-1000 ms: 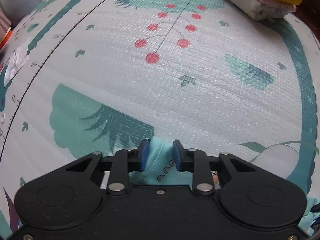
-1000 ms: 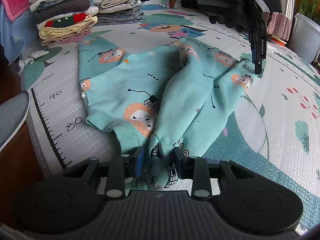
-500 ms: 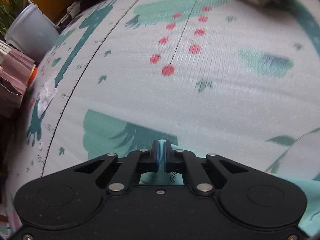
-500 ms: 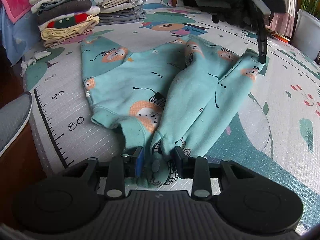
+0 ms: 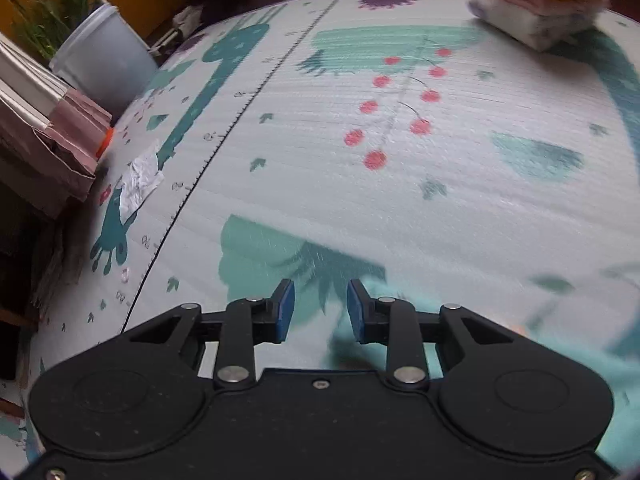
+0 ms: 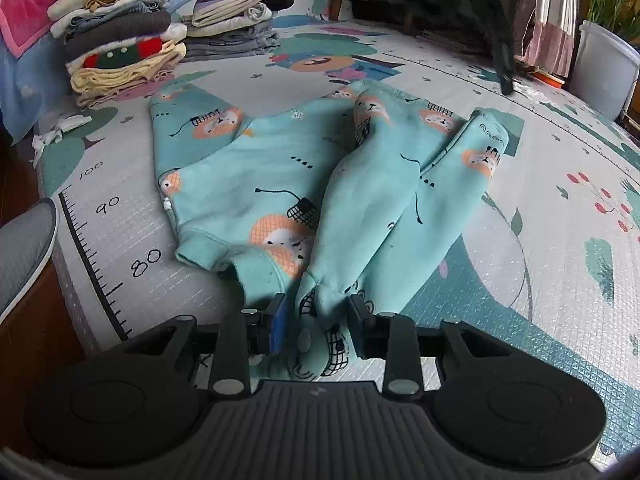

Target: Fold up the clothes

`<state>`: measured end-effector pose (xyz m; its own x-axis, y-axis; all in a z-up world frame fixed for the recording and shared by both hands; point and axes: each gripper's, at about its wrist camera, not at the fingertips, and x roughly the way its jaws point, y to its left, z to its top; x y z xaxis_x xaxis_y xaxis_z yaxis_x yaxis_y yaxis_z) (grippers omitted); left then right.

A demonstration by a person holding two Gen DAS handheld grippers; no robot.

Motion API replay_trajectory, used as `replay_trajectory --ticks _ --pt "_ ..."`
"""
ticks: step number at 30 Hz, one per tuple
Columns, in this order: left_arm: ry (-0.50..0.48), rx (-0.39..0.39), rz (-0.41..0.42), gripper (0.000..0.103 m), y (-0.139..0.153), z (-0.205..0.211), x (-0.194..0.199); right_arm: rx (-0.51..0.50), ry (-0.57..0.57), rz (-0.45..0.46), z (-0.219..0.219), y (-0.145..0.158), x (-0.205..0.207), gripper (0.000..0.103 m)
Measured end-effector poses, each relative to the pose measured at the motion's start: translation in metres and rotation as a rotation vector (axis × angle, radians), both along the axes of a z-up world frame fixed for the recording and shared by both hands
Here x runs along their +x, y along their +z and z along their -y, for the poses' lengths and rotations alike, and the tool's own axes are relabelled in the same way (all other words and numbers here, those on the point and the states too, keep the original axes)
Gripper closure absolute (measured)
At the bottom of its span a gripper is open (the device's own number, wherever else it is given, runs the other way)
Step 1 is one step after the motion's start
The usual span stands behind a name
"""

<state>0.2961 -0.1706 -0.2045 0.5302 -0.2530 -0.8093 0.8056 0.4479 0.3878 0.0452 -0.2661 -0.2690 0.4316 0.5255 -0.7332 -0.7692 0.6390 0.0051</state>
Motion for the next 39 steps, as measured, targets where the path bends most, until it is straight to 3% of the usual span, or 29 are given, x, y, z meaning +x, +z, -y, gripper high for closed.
replay_trajectory --ticks 3,6,18,20,28,30,33,34,36,39 --pt "0.055 -0.011 -0.08 0.072 0.008 -0.033 -0.013 0.003 -0.004 -0.001 0.0 0.0 0.0 0.068" --pt "0.159 -0.109 -0.174 0.061 -0.003 -0.062 -0.006 0.006 -0.003 -0.004 0.0 0.001 0.0 0.068" --pt "0.559 -0.49 -0.538 0.062 -0.047 -0.175 0.022 0.001 -0.018 -0.034 -0.001 -0.003 0.001 0.067" --pt "0.514 -0.48 -0.548 0.062 -0.053 -0.168 0.029 -0.003 -0.016 -0.034 -0.002 -0.004 0.0 0.067" --pt "0.283 -0.277 -0.539 0.065 -0.07 -0.126 0.03 -0.004 -0.017 -0.037 -0.002 -0.005 0.0 0.066" --pt "0.18 -0.243 -0.495 0.096 -0.068 -0.112 0.019 0.003 -0.022 -0.042 -0.002 -0.005 0.001 0.066" --pt "-0.018 -0.171 -0.337 0.098 -0.051 -0.093 -0.011 0.024 -0.037 -0.06 0.001 -0.005 0.003 0.065" --pt "-0.08 -0.166 -0.28 0.098 -0.043 -0.089 -0.021 0.033 -0.042 -0.068 0.002 -0.005 0.004 0.065" --pt "-0.167 -0.245 -0.178 0.098 -0.02 -0.09 -0.035 0.063 -0.062 -0.099 0.006 -0.005 0.007 0.065" --pt "-0.202 -0.382 -0.074 0.098 0.01 -0.089 -0.042 0.105 -0.092 -0.135 0.012 -0.005 0.011 0.065"
